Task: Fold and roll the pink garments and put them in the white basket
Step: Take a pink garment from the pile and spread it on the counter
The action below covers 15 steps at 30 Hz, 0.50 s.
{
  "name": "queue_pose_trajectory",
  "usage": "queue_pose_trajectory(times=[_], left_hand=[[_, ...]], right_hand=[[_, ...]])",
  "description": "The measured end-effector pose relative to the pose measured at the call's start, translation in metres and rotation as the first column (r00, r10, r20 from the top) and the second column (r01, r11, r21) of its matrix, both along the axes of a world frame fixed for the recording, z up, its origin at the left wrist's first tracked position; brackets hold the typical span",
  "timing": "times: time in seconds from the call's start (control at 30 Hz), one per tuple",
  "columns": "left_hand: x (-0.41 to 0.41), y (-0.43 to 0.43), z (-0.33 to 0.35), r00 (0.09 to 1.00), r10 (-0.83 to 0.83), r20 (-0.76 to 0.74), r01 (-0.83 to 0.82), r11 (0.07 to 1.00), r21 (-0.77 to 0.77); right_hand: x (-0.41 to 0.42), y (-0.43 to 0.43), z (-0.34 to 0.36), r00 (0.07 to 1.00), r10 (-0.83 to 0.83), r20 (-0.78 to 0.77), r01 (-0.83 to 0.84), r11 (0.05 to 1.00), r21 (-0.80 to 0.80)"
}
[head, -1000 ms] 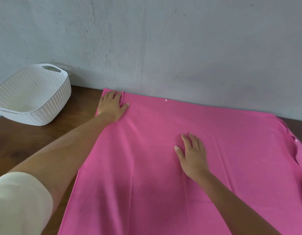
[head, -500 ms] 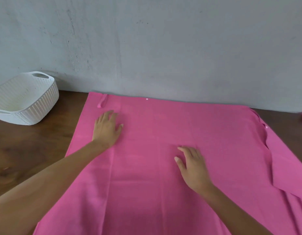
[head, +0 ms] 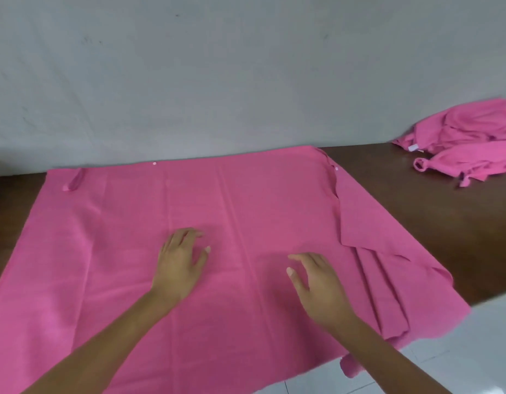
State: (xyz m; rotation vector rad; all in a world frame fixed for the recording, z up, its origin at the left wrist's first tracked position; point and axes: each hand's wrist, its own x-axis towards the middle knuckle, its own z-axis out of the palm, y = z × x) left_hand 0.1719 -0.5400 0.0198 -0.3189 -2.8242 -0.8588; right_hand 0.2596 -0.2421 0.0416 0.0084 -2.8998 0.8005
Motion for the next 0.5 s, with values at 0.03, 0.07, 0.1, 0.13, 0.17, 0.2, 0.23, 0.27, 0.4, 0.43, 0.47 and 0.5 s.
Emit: queue_pose_trajectory(times=[0.03, 0.07, 0.1, 0.13, 0.17, 0.2, 0.23, 0.27, 0.4, 0.43, 0.47, 0.5], left_hand=[[0.004, 0.014, -0.001, 1.000, -0.022, 0.003, 0.022, 1.000, -0.002], [0.009, 0.029, -0.002, 0.999, -0.044, 0.002, 0.044, 0.999, -0.009], [0.013, 0.045, -0.002, 0.998, -0.066, 0.002, 0.066, 0.998, -0.013], [0.017, 0.059, -0.003, 0.997, -0.082, 0.008, 0.083, 0.997, -0.011], [0.021, 0.076, -0.003, 0.995, -0.102, 0.015, 0.102, 0.995, -0.007], [0.026, 0.095, -0.004, 0.991, -0.128, 0.022, 0.129, 0.992, -0.005], [0.030, 0.112, -0.004, 0.987, -0.157, 0.032, 0.157, 0.988, -0.008], [0.034, 0.130, -0.005, 0.981, -0.190, 0.040, 0.191, 0.982, -0.016], [0.048, 0.201, -0.011, 0.947, -0.313, 0.073, 0.319, 0.944, -0.086], [0.051, 0.217, -0.013, 0.938, -0.338, 0.077, 0.345, 0.933, -0.104], [0.054, 0.232, -0.015, 0.930, -0.358, 0.083, 0.365, 0.924, -0.116], [0.057, 0.246, -0.017, 0.925, -0.370, 0.091, 0.379, 0.916, -0.128]], right_hand=[[0.009, 0.014, -0.002, 1.000, -0.019, -0.011, 0.019, 1.000, -0.005], [0.018, 0.028, -0.004, 0.999, -0.040, -0.023, 0.040, 0.999, -0.010], [0.026, 0.042, -0.006, 0.998, -0.062, -0.031, 0.062, 0.998, -0.011], [0.034, 0.054, -0.009, 0.996, -0.084, -0.037, 0.084, 0.996, -0.006], [0.043, 0.067, -0.010, 0.993, -0.111, -0.037, 0.111, 0.994, 0.000], [0.052, 0.082, -0.011, 0.989, -0.143, -0.036, 0.143, 0.990, 0.004], [0.060, 0.095, -0.012, 0.984, -0.174, -0.037, 0.174, 0.985, 0.005], [0.067, 0.108, -0.013, 0.978, -0.206, -0.039, 0.206, 0.979, 0.000], [0.092, 0.159, -0.022, 0.939, -0.341, -0.050, 0.339, 0.940, -0.032], [0.097, 0.172, -0.025, 0.922, -0.384, -0.039, 0.384, 0.923, -0.029], [0.101, 0.184, -0.027, 0.903, -0.429, -0.020, 0.429, 0.903, -0.026], [0.103, 0.196, -0.029, 0.884, -0.467, 0.002, 0.467, 0.884, -0.017]])
